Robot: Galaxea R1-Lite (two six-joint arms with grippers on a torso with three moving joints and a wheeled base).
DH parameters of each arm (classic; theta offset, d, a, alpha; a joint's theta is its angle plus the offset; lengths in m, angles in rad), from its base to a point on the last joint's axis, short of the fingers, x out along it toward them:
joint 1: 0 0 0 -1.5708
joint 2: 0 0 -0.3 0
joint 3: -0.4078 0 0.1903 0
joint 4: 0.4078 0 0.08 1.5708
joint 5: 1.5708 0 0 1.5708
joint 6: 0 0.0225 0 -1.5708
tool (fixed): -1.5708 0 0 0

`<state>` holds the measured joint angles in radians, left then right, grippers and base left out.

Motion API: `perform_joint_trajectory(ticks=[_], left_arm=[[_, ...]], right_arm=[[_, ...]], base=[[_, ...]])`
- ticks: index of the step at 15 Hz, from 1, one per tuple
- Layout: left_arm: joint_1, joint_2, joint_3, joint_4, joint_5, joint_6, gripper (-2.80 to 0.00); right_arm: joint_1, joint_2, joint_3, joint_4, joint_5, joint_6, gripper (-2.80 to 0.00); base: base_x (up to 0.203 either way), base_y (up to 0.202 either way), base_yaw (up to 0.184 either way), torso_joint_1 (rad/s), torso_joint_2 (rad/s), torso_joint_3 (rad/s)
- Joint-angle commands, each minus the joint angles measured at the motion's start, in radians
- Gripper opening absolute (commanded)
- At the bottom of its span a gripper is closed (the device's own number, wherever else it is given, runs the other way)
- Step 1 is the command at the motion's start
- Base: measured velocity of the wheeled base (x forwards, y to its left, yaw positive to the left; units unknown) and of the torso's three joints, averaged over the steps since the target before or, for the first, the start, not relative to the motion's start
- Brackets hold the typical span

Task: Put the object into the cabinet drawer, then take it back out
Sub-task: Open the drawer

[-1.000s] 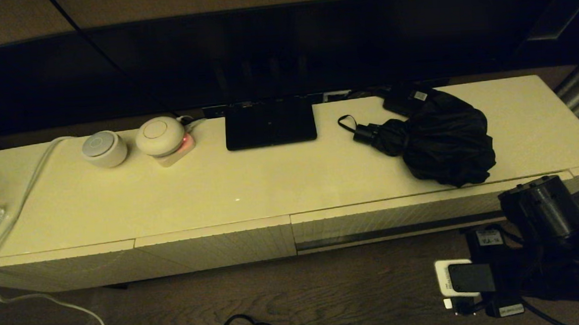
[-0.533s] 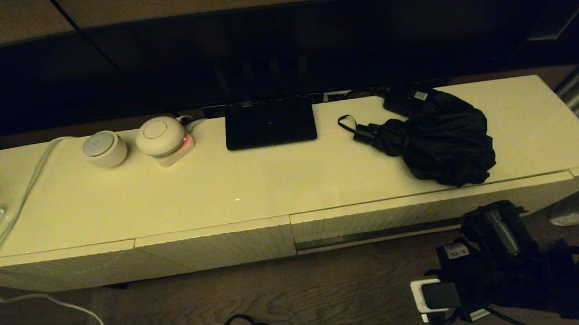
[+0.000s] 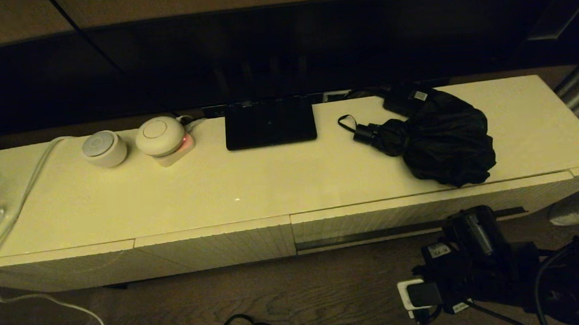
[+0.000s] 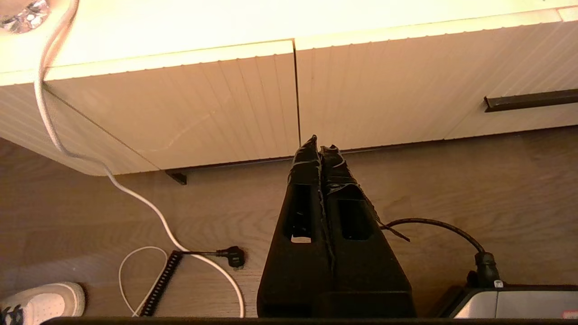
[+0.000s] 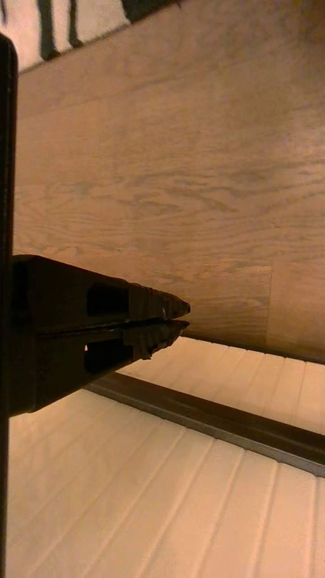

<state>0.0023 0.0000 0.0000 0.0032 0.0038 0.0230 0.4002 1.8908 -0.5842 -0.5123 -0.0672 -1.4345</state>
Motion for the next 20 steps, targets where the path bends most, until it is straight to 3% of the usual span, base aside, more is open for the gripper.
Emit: perform_joint_trajectory(ticks=[1,3,4,11,14,20], left_arm=[[0.001,0.000,0.003,0.000,0.001,0.000,-2.80],[0.001,0.000,0.003,0.000,0.001,0.000,-2.80],[0.001,0.000,0.003,0.000,0.001,0.000,-2.80],[0.001,0.000,0.003,0.000,0.001,0.000,-2.80],[0.001,0.000,0.003,0.000,0.001,0.000,-2.80],[0.001,0.000,0.003,-0.001,0.001,0.000,-2.80]], right_arm=[[-0.003,0.072,-0.015,-0.053,0.000,-0.010,-2.80],[-0.003,0.083,-0.015,-0.120,0.001,-0.008,-2.80],[-0.003,0.070,-0.014,-0.119,0.008,-0.009,0.00],[-0.029,0.073,-0.029,-0.103,0.009,-0.026,0.00],[-0.048,0.111,-0.093,-0.091,0.008,-0.059,0.00],[-0.065,0.188,-0.169,-0.049,0.000,-0.044,0.00]], base=[[0.000,0.000,0.000,0.000,0.00,0.000],[0.000,0.000,0.000,0.000,0.00,0.000],[0.000,0.000,0.000,0.000,0.00,0.000],[0.000,0.000,0.000,0.000,0.00,0.000],[0.000,0.000,0.000,0.000,0.00,0.000],[0.000,0.000,0.000,0.000,0.00,0.000]])
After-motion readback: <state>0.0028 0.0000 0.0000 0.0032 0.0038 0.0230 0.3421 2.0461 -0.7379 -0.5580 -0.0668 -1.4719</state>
